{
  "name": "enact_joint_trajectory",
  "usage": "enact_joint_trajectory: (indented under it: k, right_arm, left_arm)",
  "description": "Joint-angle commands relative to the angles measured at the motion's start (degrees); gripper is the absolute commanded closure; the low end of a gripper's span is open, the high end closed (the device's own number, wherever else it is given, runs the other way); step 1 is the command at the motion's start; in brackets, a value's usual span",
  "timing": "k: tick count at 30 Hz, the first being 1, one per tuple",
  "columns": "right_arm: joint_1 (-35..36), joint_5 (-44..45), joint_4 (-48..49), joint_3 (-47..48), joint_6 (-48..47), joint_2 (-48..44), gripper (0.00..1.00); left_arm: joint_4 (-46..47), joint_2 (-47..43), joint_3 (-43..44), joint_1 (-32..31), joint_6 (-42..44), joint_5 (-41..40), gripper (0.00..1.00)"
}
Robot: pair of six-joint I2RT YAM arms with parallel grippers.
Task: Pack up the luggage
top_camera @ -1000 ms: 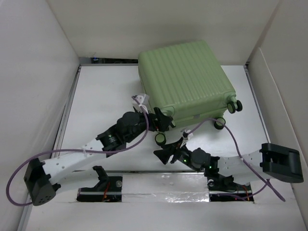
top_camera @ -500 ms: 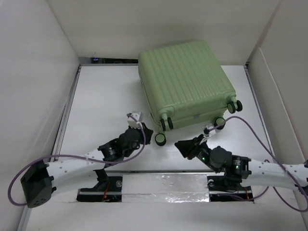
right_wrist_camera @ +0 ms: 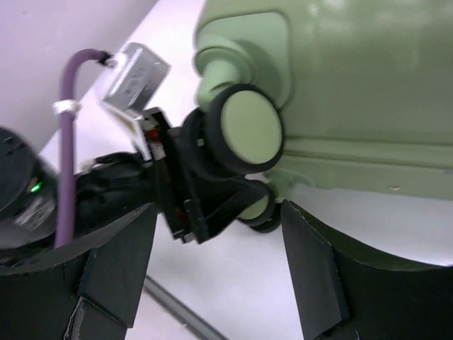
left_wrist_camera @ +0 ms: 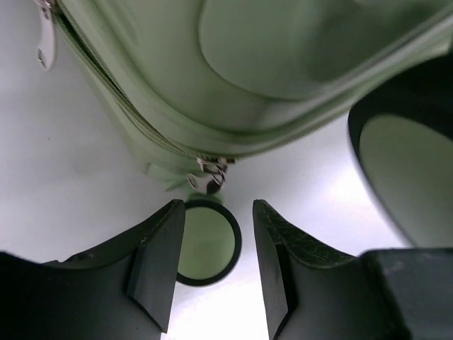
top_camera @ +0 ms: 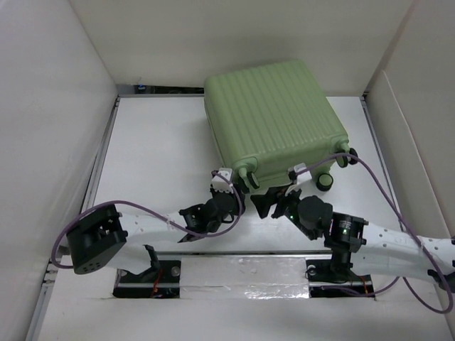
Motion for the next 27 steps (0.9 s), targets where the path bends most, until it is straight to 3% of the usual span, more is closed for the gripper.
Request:
enact_joint_trajectory:
  k: [1,6,13,19,23,27]
  right_arm:
    - [-4.4,-6.6,1.9,2.5,-4.0,1.1,0.24]
    - [-10.7,-11.2,3.6,4.5,-4.8,4.1,0.20]
    - [-12.1,-15.0,5.5,9.6,-6.4,11.2,0.12]
    - [-12.1,-16.5,8.4,10.4,-4.9,15.9,0.10]
    - [-12.1,-16.6,8.4,11.2,-4.5,17.7,0.10]
    - [-12.1,-15.6,7.9,11.8,-3.7,18.7,0.10]
  left_arm:
    - [4.8,0.9,2.9,0.7,0.3,-5.2,0.60]
    - [7.3,1.0,1.9,1.4,1.4,-6.6,0.62]
    - [12.7,1.5,-0.4,1.9,3.0,-7.0,0.64]
    - [15.2,2.3,-1.0,3.6,4.7,-7.6,0.79]
    - [15.0,1.7,-0.7,4.2,4.9,-7.4,1.00]
    - [15.5,0.3,-1.9,4.2,5.6,-7.6,1.00]
